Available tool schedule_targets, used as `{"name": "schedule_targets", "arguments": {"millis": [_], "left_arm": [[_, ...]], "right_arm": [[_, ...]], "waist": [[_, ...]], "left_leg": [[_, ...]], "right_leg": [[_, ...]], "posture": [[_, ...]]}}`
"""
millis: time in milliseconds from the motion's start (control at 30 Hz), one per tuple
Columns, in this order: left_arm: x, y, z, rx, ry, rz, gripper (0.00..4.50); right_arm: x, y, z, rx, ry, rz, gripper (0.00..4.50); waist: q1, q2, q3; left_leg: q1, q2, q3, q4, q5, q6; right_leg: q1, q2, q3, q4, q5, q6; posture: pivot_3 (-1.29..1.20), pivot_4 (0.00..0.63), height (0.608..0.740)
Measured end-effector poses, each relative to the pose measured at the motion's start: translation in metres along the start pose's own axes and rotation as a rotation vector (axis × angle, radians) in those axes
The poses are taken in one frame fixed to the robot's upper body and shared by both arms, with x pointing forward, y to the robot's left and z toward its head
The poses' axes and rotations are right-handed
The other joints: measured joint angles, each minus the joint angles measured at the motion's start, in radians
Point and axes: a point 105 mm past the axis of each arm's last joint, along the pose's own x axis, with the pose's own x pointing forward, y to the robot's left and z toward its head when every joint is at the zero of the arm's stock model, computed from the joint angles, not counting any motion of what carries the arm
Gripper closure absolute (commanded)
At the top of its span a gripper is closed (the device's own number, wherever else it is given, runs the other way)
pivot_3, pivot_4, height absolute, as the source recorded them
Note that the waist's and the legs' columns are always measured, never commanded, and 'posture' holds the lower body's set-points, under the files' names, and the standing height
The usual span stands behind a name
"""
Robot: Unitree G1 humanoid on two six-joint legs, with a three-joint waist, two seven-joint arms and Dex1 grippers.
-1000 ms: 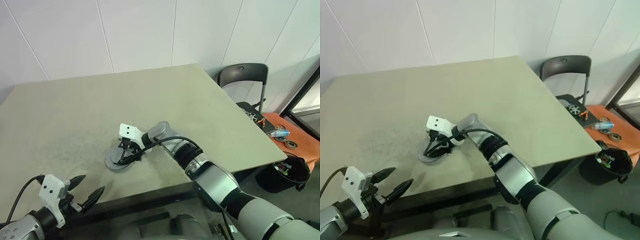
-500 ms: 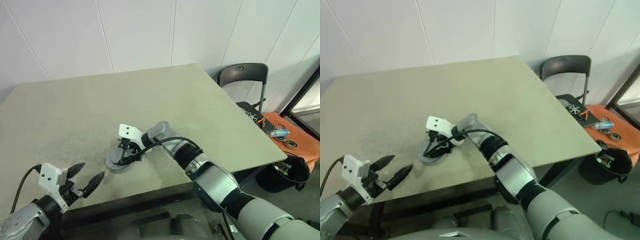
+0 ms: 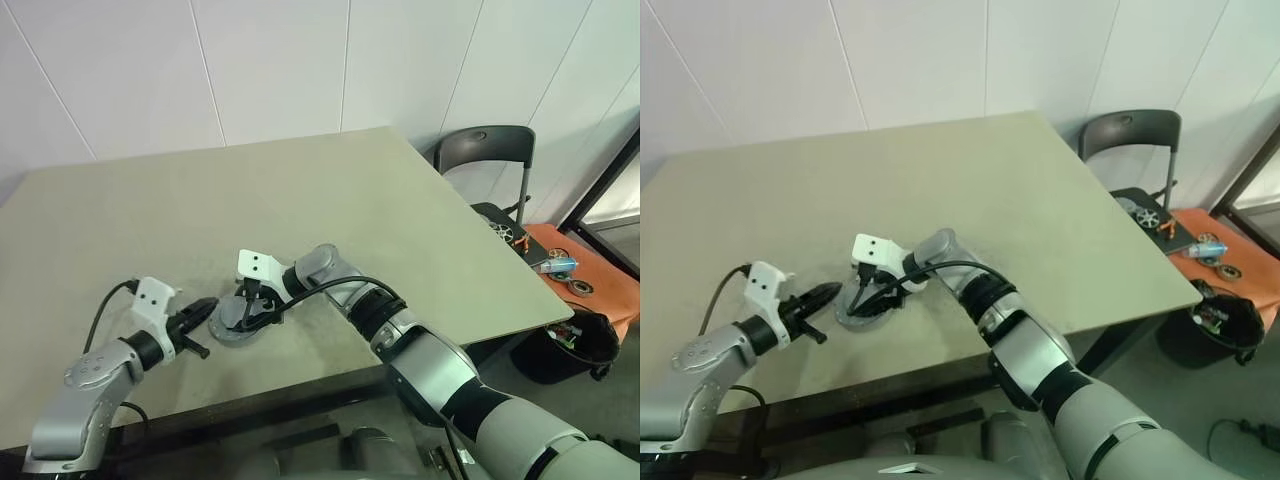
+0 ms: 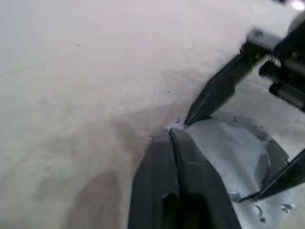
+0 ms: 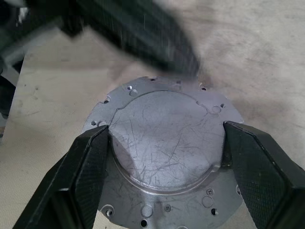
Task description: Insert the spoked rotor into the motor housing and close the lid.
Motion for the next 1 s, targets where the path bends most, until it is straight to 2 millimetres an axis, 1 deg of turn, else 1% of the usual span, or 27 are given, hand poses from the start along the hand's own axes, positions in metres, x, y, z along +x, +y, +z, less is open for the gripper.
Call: {"name": "schedule_targets", "arguments": {"millis": [133,433,500,533,800,900,1000], "left_arm": [[0.000,0.003,-0.006,0.015,0.044,0.009,4.50],[-0.001,0.003,-0.007,0.018,0.062,0.010,4.50],[-0.001,0.003,-0.007,0.016,0.063,0.010,4.50],[-0.001,0.002,-0.007,0.016,0.062,0.008,4.50],[0.001,-0.001,-0.005,0.009,0.063,-0.007,4.50],[0.002,-0.002,-0.004,0.006,0.061,-0.015,4.50],[0.002,-0.002,-0.004,0.005,0.061,-0.017,4.50]], "right_arm": [[0.000,0.000,-0.001,0.003,0.000,-0.004,1.07],[0.000,0.000,-0.001,0.001,0.002,-0.005,1.07],[0.000,-0.001,-0.002,0.000,0.003,-0.007,0.34],[-0.001,0.000,-0.002,-0.003,0.003,-0.003,0.05],[-0.005,0.002,0.000,0.001,0.005,0.005,0.02],[-0.011,0.001,-0.001,0.028,0.005,0.010,0.02],[-0.025,-0.004,0.001,0.082,-0.029,-0.007,0.02]], "waist": [[0.000,0.002,-0.001],[0.000,0.003,-0.002],[0.000,0.004,-0.002],[0.000,0.004,-0.002],[0.001,0.004,-0.002],[0.002,0.003,-0.002],[0.002,0.003,-0.002]], "left_leg": [[0.000,0.000,0.000,0.000,0.000,0.000],[0.001,0.000,0.000,0.000,0.000,0.000],[0.001,0.000,0.000,0.001,0.000,0.000],[0.001,0.000,0.000,0.001,0.000,0.000],[0.001,0.000,-0.001,0.001,0.000,0.000],[0.000,0.000,-0.001,0.001,0.000,0.000],[0.000,0.000,-0.001,0.001,0.000,0.000]], "right_leg": [[0.000,0.000,0.000,0.001,0.000,0.000],[0.000,0.000,0.000,0.001,0.000,0.000],[0.001,0.000,0.000,0.001,0.000,0.000],[0.001,0.000,0.000,0.000,0.000,0.000],[0.001,0.000,0.000,0.001,-0.001,-0.001],[0.000,0.000,0.000,0.000,0.000,0.000],[0.000,0.000,0.000,0.000,0.000,0.000]], "posture": [[0.00,0.000,0.740],[0.00,0.000,0.740],[0.00,0.000,0.740],[0.00,0.000,0.740],[0.00,0.000,0.740],[0.00,0.000,0.740],[0.00,0.000,0.740]]}}
